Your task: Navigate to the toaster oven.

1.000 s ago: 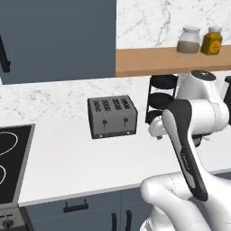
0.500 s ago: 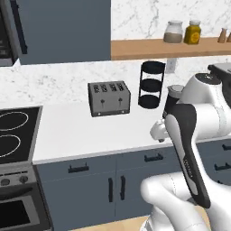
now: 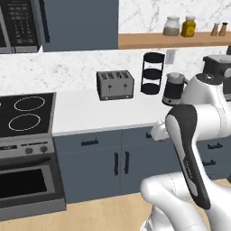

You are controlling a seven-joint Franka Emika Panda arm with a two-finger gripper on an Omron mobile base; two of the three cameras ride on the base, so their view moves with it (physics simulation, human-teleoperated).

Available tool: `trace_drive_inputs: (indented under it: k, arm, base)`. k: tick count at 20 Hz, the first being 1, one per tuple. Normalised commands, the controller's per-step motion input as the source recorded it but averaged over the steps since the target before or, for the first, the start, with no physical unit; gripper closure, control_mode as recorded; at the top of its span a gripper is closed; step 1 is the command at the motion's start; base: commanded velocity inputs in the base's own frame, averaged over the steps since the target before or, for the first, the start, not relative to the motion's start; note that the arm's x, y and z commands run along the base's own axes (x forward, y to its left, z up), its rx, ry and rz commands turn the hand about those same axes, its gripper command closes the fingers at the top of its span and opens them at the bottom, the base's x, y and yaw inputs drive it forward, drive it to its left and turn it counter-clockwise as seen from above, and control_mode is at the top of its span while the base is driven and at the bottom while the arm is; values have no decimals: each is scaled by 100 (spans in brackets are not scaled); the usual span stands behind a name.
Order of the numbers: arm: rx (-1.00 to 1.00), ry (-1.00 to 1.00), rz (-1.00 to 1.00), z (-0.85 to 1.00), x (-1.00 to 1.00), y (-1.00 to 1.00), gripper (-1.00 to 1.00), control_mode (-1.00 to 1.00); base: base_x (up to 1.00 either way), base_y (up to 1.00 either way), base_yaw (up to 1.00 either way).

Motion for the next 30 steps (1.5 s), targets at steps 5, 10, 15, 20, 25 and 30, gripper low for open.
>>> trace_drive_inputs:
  k: [5, 10, 15, 20, 25, 30]
  arm:
    - [0, 0, 0, 0, 0, 0, -100, 100]
    - [0, 0, 0, 0, 0, 0, -100, 100]
    - [0, 0, 0, 0, 0, 0, -100, 100]
    - [0, 0, 0, 0, 0, 0, -100, 100]
    - [0, 0, 0, 0, 0, 0, -100, 100]
    - [0, 0, 0, 0, 0, 0, -100, 100]
  base:
    - [-23, 47, 19]
    - [-8, 78, 42]
    - [-1, 53, 81]
    - [0, 39, 90]
    - [0, 32, 94]
    - [0, 21, 99]
